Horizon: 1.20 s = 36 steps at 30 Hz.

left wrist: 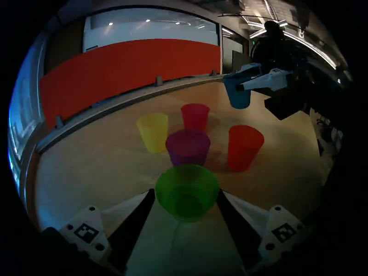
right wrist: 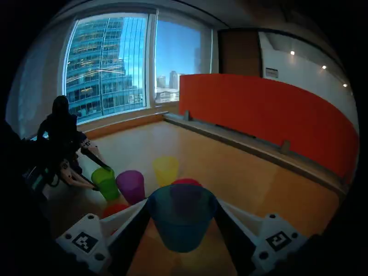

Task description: Pour water

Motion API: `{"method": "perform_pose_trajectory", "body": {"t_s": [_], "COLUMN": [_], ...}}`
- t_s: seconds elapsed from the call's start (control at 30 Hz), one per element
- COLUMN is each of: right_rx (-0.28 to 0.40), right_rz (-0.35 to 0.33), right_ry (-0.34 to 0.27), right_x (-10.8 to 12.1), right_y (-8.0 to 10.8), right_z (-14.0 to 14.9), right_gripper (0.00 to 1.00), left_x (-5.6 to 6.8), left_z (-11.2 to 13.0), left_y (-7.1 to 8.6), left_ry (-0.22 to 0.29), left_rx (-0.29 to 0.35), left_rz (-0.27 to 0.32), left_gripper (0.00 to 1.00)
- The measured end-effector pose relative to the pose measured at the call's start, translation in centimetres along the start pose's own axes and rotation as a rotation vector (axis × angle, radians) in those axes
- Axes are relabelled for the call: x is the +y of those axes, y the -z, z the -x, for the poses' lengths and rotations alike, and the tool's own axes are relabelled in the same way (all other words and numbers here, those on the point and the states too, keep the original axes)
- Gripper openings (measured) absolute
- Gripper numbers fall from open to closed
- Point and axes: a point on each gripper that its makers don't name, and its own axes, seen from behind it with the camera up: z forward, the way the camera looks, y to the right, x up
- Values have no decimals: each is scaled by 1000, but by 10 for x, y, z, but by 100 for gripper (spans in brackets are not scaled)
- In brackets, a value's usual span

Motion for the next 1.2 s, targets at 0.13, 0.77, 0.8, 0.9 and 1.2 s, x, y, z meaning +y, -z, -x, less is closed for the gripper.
{"method": "perform_pose_trajectory", "body": {"t_s": [0.13, 0.77, 0.8, 0.9, 1.2], "right_rx": [-12, -117, -121, -128, -137], "right_rz": [-4, -13, -13, -14, -9], "right_ry": [-11, -18, -17, -18, -25], "right_x": [-1, -5, -5, -7, -6], "right_y": [-6, -36, -36, -37, -35], "right_z": [8, 69, 71, 77, 86], "right_gripper": [91, 91, 91, 91, 91], "left_x": [0, 0, 0, 1, -1], "left_z": [3, 20, 20, 21, 18], "left_y": [4, 31, 32, 34, 40], "left_ry": [6, 15, 16, 22, 53], "left_rx": [-9, -14, -13, -11, 8], "left_rz": [0, -45, -46, -50, -53], "left_gripper": [98, 98, 98, 98, 98]}}
